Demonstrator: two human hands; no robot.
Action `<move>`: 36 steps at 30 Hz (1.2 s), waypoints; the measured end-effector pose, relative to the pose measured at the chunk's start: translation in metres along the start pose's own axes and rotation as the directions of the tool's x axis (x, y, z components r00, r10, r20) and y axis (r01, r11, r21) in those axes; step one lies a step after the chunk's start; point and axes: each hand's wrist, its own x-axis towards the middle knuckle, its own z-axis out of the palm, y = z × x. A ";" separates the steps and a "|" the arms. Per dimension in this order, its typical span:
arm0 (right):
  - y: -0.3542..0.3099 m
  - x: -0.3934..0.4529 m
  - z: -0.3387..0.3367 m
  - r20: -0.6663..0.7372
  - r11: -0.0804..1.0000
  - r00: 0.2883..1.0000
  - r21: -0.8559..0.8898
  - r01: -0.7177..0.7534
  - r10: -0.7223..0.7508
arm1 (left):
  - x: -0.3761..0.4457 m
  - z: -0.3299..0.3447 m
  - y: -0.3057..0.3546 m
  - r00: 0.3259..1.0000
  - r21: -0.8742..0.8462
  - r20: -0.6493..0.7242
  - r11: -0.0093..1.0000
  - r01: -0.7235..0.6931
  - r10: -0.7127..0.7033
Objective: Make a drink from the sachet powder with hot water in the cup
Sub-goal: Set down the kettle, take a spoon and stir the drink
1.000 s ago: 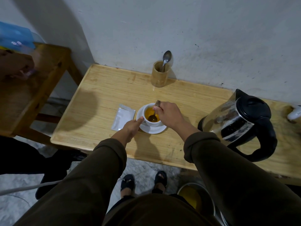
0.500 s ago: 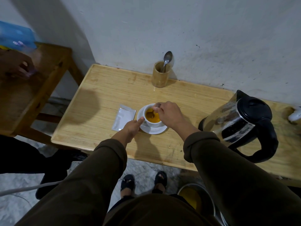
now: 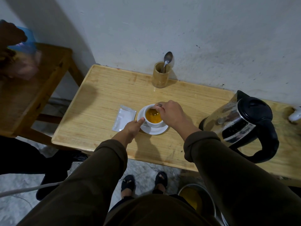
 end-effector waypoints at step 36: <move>0.004 -0.002 0.004 -0.034 0.995 0.999 0.097 0.021 -0.018 | 0.018 -0.003 -0.012 1.000 -0.013 0.002 1.000 0.009 -0.009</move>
